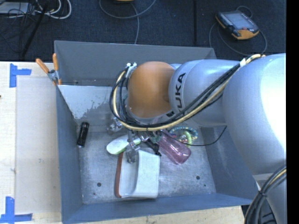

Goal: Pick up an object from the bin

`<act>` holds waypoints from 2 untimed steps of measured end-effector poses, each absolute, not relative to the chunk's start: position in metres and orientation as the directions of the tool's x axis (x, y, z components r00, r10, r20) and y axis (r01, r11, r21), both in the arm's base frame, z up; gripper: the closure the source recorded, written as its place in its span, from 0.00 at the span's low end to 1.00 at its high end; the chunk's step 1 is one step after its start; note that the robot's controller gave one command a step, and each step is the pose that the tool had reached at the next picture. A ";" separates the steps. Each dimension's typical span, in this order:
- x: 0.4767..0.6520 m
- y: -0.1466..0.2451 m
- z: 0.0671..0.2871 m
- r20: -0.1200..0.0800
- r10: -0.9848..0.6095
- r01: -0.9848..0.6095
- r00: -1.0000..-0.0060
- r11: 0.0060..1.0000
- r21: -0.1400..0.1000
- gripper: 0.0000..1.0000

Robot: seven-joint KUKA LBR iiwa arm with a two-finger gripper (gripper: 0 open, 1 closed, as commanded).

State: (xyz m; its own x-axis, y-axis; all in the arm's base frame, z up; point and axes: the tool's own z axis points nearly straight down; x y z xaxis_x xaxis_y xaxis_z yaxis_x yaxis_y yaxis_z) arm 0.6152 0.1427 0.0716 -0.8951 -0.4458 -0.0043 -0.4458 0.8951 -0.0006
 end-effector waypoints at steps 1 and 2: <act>0.622 0.144 0.074 -0.013 -0.502 -0.502 -0.865 0.865 -0.001 1.00; 0.622 0.144 0.074 -0.014 -0.510 -0.510 -0.860 0.860 -0.002 1.00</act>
Offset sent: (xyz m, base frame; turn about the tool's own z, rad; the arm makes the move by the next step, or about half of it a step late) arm 0.0000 0.0000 0.0000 0.0000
